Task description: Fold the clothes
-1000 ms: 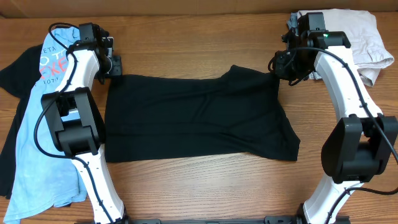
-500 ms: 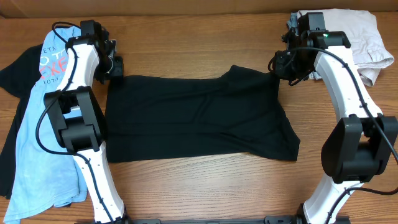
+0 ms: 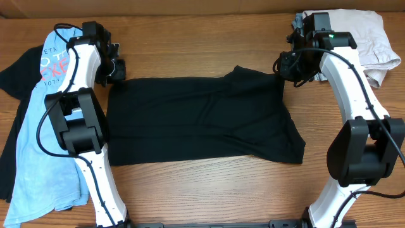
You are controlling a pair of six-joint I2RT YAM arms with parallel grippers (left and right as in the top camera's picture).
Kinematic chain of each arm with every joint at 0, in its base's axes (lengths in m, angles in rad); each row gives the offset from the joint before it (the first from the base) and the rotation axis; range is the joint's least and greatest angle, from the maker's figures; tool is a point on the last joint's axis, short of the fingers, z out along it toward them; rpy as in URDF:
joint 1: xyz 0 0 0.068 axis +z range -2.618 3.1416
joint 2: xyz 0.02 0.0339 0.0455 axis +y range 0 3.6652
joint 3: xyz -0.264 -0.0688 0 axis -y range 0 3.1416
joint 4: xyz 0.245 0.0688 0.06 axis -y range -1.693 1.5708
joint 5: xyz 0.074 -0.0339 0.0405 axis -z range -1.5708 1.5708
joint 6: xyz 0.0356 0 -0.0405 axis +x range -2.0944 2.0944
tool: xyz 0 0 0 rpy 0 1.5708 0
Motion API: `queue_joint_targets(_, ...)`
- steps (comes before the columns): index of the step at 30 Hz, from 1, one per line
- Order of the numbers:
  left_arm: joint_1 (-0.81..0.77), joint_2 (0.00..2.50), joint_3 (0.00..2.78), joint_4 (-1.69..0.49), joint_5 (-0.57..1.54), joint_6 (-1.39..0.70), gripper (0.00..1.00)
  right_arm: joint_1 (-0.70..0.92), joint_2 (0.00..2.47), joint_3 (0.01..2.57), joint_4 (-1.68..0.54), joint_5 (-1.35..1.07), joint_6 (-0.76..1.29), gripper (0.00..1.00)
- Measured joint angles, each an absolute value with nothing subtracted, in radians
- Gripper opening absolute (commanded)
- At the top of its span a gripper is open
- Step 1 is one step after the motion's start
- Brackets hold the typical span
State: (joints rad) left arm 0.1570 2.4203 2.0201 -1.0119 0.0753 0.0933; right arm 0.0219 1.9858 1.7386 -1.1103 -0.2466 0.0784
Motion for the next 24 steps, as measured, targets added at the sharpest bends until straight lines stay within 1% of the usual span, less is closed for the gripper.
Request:
queue_joint_targets(4, 0.157, 2.433, 2.076, -1.073, 0.075, 0.093, 0.04, 0.022, 1.986, 1.739, -1.076, -0.246, 0.078, 0.04)
queue_joint_targets(7, 0.157, 2.44, 2.176, -1.161, 0.075, 0.092, 0.04, 0.022, 1.986, 1.739, -1.054, -0.247, 0.078, 0.04)
queue_joint_targets(11, 0.157, 2.44, 2.339, -1.328, 0.072, 0.066, 0.04, 0.022, 1.986, 1.739, -1.058, -0.247, 0.078, 0.04)
queue_joint_targets(15, 0.157, 2.44, 2.447, -1.492, 0.072, 0.047, 0.04, 0.022, 1.986, 1.739, -1.092, -0.246, 0.078, 0.04)
queue_joint_targets(19, 0.157, 2.44, 2.488, -1.631, 0.062, 0.036, 0.04, 0.022, 1.986, 1.739, -1.142, -0.246, 0.079, 0.04)
queue_joint_targets(24, 0.157, 2.44, 2.486, -1.686, 0.022, 0.032, 0.04, 0.016, 1.986, 1.739, -1.23, -0.247, 0.078, 0.04)
